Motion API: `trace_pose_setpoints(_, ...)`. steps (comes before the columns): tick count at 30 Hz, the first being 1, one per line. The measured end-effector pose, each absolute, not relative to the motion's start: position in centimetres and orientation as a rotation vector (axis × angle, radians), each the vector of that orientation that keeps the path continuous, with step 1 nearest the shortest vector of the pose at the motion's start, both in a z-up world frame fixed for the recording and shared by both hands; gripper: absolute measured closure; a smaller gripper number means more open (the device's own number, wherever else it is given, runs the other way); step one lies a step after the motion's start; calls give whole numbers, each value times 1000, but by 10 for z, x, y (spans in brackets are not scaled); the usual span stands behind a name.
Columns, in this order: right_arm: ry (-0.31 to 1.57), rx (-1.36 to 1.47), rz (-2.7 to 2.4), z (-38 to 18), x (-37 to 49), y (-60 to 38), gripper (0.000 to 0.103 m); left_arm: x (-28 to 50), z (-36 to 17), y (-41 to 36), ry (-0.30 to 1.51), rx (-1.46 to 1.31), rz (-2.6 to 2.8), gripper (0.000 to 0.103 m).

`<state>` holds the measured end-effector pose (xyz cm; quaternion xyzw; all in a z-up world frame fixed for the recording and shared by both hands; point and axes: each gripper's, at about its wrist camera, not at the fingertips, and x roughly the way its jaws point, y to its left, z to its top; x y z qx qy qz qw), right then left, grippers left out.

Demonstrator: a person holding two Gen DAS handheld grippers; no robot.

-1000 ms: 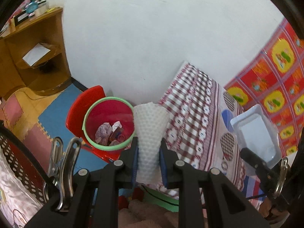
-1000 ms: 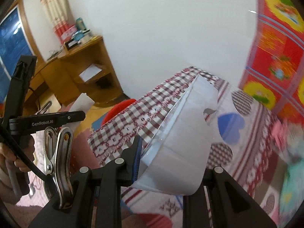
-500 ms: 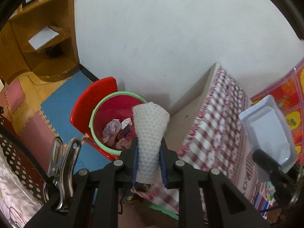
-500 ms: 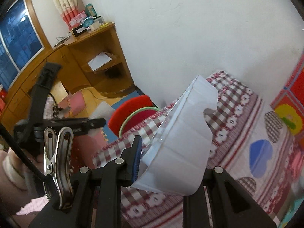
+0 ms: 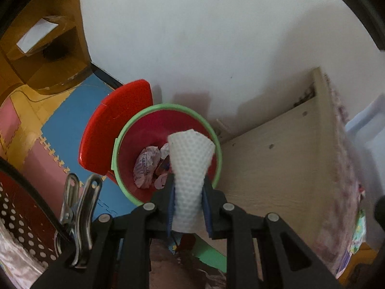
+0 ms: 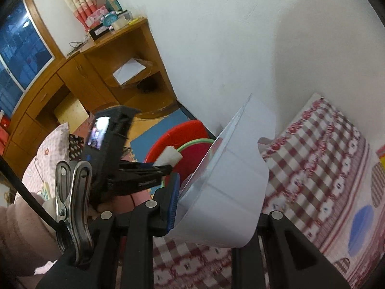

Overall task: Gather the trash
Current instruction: 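Carry the tissue roll in the left gripper while the right carries the tray to the bucket, then open the left gripper over the red bucket to drop the tissue roll, then open the right gripper over the red bucket to drop the white tray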

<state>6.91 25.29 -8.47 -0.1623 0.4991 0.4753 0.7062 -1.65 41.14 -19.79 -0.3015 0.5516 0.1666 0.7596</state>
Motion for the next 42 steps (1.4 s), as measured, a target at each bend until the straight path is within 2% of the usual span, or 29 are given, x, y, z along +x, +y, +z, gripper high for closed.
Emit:
trace_pose_setpoints(9, 1152, -395, 1037, -108, 75, 283, 81, 3, -255, 429, 1267, -654, 314, 79)
trace_pose_setpoints(14, 1143, -410, 1032, -110, 78, 295, 81, 13, -272, 435, 1307, -641, 326, 65)
trace_pose_setpoints(16, 1148, -411, 1028, -113, 81, 300, 81, 15, -278, 436, 1323, -654, 331, 64)
trace_pose_setpoints(23, 1187, -420, 1044, -126, 82, 317, 81, 11, -276, 440, 1323, -689, 331, 56)
trace_pose_setpoints(42, 1372, -515, 1106, -185, 71, 376, 81, -34, -251, 473, 1268, -758, 431, 56)
